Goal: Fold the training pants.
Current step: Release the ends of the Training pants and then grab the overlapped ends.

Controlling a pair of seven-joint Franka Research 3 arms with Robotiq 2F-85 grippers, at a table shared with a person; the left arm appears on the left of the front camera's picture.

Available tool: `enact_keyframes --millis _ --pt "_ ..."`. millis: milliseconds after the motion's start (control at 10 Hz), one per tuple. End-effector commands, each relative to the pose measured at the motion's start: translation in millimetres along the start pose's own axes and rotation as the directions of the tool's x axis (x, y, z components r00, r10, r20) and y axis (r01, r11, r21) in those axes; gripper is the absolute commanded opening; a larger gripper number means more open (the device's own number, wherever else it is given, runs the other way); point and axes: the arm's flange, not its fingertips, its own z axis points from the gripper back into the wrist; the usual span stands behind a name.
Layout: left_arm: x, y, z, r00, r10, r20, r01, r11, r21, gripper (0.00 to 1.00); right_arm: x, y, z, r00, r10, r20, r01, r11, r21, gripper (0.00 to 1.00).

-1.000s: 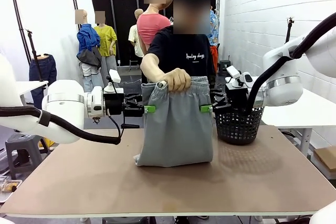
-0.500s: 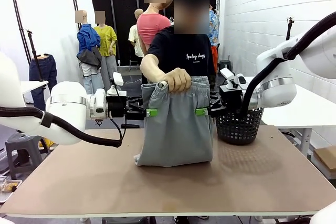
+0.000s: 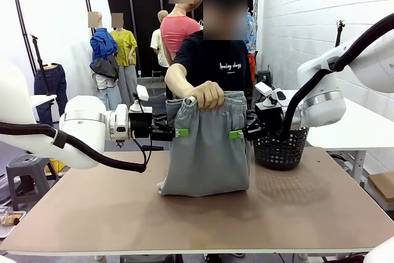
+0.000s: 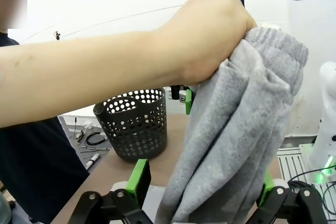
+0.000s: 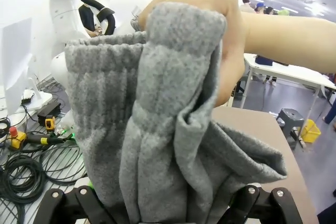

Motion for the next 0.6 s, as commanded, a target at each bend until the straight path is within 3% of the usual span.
enact_keyframes --millis 0,500 --pt "-5 2 -9 1.0 -0.011 0.003 0.011 0.999 -0.036 1.0 -4 -4 -6 0.999 0.006 0.043 -0.004 0.999 -0.033 1.0" --pt "-13 4 -23 0.999 -0.025 0.041 0.027 0.998 -0.052 1.0 -9 -23 -21 0.997 -0.013 0.079 0.016 0.999 -0.043 1.0"
